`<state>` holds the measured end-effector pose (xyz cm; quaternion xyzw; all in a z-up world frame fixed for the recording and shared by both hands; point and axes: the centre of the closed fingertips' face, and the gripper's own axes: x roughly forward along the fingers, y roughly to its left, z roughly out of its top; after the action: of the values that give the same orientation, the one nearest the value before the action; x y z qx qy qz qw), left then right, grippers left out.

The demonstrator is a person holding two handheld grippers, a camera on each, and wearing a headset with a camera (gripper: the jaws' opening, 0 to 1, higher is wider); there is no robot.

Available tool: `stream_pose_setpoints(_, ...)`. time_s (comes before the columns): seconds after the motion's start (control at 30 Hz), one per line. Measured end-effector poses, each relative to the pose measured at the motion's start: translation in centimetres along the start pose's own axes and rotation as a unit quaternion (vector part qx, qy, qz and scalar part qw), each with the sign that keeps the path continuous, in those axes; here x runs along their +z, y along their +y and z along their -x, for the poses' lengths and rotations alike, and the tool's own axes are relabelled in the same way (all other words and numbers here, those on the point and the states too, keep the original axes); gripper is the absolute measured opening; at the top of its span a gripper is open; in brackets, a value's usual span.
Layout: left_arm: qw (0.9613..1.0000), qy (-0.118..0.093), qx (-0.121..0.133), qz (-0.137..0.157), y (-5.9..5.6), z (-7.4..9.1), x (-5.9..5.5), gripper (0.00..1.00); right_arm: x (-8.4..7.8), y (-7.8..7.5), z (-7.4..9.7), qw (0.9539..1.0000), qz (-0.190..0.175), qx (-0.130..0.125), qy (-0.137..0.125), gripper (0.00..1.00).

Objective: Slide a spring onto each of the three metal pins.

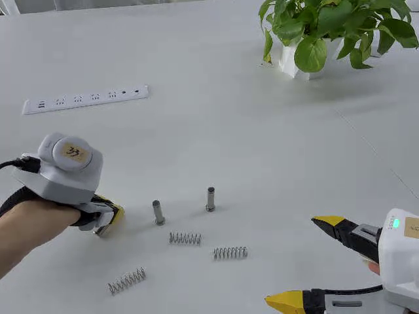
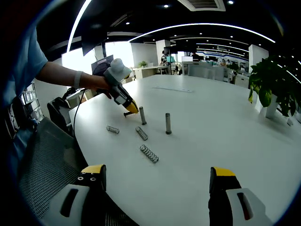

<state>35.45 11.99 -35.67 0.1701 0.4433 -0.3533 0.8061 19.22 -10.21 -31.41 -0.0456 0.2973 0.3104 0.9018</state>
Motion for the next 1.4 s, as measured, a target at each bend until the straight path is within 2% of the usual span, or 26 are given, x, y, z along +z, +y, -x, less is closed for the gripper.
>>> stream_pose_setpoints(0.63, 0.9995, -0.033, -0.002, -0.004, -0.3, 3.0, 0.3, 0.05, 0.8, 0.5, -0.4, 0.9998, 0.015, 0.009, -0.004, 0.90)
stream_pose_setpoints(0.77, 0.9995, -0.031, -0.001, -0.010, -0.3, 3.2, 0.1, 0.05, 0.8, 0.5, -0.5, 0.9998, 0.015, 0.011, -0.004, 0.90)
stream_pose_setpoints(1.4, 0.9993, -0.038, 0.001, -0.003, -0.5, 4.3, -0.7, 0.05, 0.4, 0.9, -0.6, 0.9996, 0.021, 0.017, -0.001, 0.90)
